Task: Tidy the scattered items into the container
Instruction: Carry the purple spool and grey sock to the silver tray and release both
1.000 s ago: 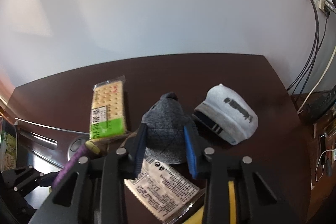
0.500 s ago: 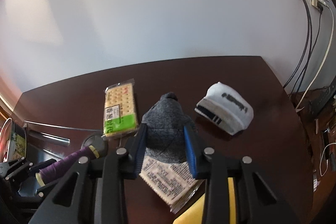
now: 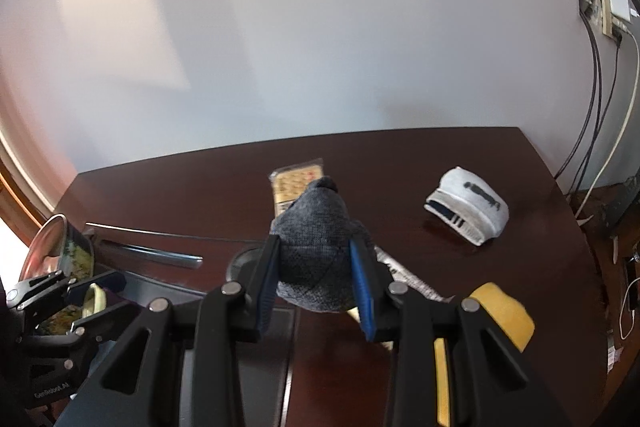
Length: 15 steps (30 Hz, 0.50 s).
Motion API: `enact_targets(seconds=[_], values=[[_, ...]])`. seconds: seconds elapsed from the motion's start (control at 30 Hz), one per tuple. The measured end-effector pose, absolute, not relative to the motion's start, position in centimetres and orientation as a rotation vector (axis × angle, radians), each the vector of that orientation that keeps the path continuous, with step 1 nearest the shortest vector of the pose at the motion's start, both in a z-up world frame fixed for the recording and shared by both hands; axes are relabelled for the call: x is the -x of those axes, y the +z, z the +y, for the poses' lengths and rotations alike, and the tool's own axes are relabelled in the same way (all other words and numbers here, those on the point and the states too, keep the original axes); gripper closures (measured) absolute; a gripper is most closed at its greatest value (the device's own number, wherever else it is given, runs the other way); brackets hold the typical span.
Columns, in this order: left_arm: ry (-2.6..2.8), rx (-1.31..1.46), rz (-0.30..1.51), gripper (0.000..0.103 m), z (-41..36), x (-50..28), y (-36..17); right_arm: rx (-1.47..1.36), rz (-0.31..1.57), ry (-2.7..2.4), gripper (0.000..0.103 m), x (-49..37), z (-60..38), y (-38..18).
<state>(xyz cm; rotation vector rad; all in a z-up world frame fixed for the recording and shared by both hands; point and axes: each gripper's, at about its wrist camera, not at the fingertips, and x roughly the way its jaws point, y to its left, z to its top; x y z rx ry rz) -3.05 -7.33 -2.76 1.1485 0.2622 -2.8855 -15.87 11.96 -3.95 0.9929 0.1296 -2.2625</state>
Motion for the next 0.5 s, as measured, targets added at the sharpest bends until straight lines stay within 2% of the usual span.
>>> enact_targets(seconds=[0.3,0.5], values=[[-2.928,-0.985,0.311,0.064,-10.5,-3.0,1.5,-0.929,0.086,-2.195,0.069,12.6,10.2,-2.0],[-2.836,-0.869,0.235,0.064,-16.3,-10.5,4.4,-0.865,0.056,-2.063,0.069,8.6,6.1,0.0]])
